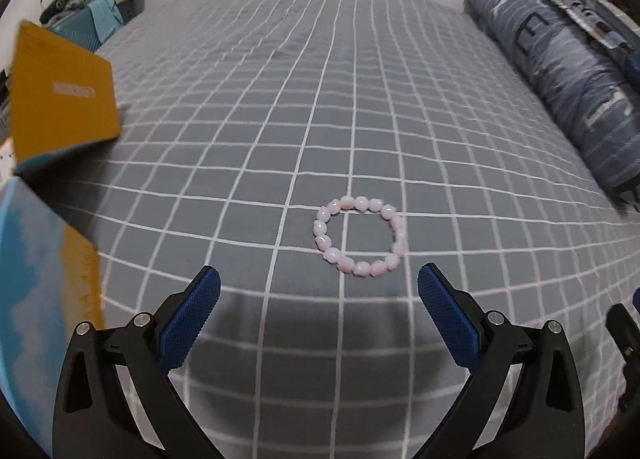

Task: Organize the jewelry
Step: 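Move the left tool over the pale pink bead bracelet on the bed, then close the left tool on the pale pink bead bracelet and lift it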

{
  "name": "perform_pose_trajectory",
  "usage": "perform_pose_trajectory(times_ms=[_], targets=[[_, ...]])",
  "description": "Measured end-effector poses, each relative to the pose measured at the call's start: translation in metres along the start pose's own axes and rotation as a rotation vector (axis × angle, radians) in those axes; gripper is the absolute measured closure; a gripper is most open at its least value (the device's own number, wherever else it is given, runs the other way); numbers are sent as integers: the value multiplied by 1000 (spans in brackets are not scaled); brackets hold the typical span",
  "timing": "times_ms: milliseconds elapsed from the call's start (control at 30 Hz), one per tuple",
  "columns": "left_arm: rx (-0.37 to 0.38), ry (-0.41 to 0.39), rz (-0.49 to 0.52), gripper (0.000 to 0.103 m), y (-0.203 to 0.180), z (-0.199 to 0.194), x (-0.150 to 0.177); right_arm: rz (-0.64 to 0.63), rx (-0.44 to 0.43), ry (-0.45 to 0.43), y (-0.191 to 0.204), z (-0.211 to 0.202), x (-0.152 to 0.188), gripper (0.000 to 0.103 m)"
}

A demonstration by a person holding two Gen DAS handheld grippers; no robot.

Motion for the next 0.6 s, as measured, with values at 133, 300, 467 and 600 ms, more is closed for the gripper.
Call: perform_pose_trajectory(times_ms=[133, 300, 467, 600], targets=[[-12, 0, -11, 6, 5, 21, -5, -5, 10, -3, -5, 24, 0, 8], [-15, -6, -15, 6, 5, 43, -14, -73, 26, -11, 2, 43, 4, 8], [-48, 13, -7, 9, 8, 65, -13, -82, 15, -25, 8, 48, 7, 8], [-66, -7, 12, 9, 9, 70, -13, -55, 0, -28, 5, 47, 7, 8]])
Point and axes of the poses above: each gripper's, at about its wrist camera, not at the fingertips, and z roughly the way its jaws point, y to its left, x to its underside, the point moved 5 cm from there along z, roughly the way its jaws point, and after that the axes turned 1 degree about -z, right-handed, at the moved point
